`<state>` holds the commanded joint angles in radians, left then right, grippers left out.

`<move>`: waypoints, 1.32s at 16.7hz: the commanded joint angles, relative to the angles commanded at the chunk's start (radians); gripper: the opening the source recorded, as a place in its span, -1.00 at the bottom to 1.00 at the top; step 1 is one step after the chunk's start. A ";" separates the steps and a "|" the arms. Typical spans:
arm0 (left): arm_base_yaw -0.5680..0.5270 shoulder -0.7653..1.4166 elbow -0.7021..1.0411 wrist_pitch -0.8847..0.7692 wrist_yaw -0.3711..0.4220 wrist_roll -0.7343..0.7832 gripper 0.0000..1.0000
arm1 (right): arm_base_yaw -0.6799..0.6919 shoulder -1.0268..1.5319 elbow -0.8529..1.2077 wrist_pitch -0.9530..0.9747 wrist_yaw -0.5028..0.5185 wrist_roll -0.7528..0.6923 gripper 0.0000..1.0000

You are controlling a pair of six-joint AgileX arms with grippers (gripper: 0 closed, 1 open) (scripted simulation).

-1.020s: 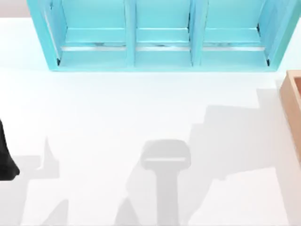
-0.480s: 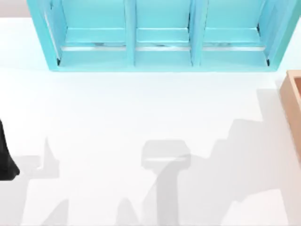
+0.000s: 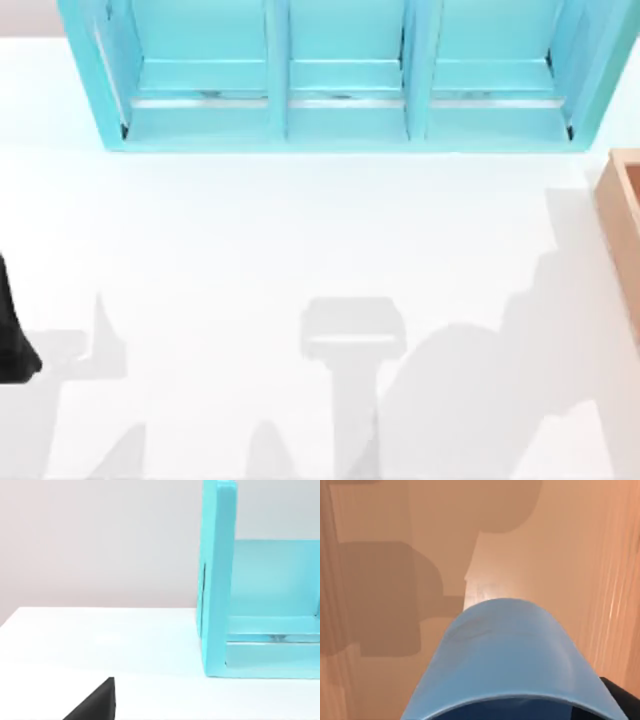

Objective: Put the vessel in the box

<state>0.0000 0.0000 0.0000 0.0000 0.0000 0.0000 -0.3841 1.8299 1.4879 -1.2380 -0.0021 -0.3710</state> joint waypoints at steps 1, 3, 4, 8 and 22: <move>0.000 0.000 0.000 0.000 0.000 0.000 1.00 | 0.002 0.000 -0.028 0.028 -0.001 0.003 -1.00; 0.000 0.000 0.000 0.000 0.000 0.000 1.00 | 0.005 -0.001 -0.063 0.064 -0.003 0.006 -1.00; 0.000 0.000 0.000 0.000 0.000 0.000 1.00 | 0.006 -0.002 -0.066 0.067 -0.003 0.007 -1.00; 0.000 0.000 0.000 0.000 0.000 0.000 1.00 | 0.006 -0.002 -0.066 0.067 -0.003 0.007 -0.85; 0.000 0.000 0.000 0.000 0.000 0.000 1.00 | 0.006 -0.002 -0.066 0.067 -0.003 0.007 1.00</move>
<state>0.0000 0.0000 0.0000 0.0000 0.0000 0.0000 -0.3784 1.8283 1.4215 -1.1707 -0.0053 -0.3644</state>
